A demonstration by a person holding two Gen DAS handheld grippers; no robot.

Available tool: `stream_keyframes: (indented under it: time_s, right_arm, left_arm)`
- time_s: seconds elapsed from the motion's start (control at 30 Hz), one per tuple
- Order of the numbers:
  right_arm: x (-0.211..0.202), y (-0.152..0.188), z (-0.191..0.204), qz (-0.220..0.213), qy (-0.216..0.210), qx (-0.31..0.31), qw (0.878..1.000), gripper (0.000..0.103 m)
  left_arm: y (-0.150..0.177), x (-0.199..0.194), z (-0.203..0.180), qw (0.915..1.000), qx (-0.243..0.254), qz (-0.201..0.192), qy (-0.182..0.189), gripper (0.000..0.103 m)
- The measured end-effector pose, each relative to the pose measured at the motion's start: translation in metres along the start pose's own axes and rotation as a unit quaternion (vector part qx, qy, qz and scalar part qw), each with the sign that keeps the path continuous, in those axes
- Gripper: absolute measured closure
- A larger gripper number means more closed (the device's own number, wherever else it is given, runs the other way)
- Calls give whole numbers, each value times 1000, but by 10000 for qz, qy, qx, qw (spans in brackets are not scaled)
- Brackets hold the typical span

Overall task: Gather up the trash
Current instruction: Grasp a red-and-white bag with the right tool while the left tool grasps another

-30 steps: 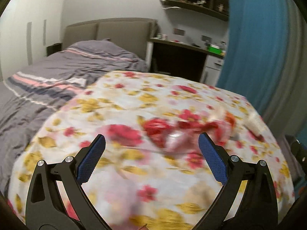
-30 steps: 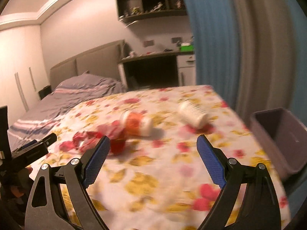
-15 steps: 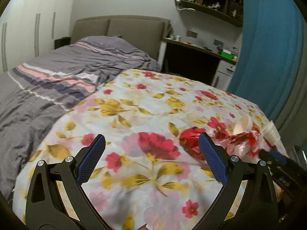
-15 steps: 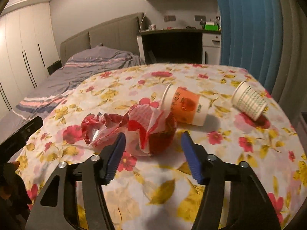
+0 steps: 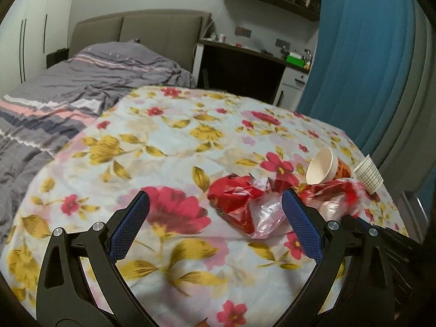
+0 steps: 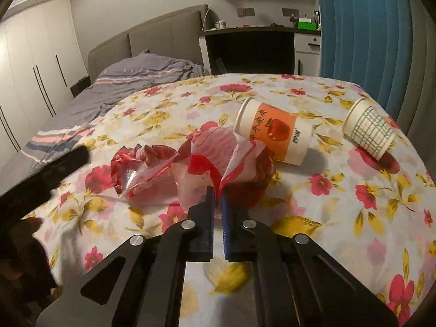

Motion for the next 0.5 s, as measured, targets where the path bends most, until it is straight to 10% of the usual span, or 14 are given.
stream_keyframes:
  time_s: [0.23,0.5]
  right_arm:
    - [-44,4,-15,-450,108,-122,9989,97]
    - [-78,10,-43,-669,139,47,9977,97]
  left_arm:
    - [1,40,-13,9989,-104,460,73,11]
    - [5,64,-17,9947,-341,925,292,44]
Point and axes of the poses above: each gripper's, at about its wrist camera, not at the fingertips, and x roughly the way its jaws point, z to its left, y to its underside, the point moved 1 cm from there along x, roughly the way its jaws point, and after that the axes turned 3 degrees about -z, right-handed, at the moved point
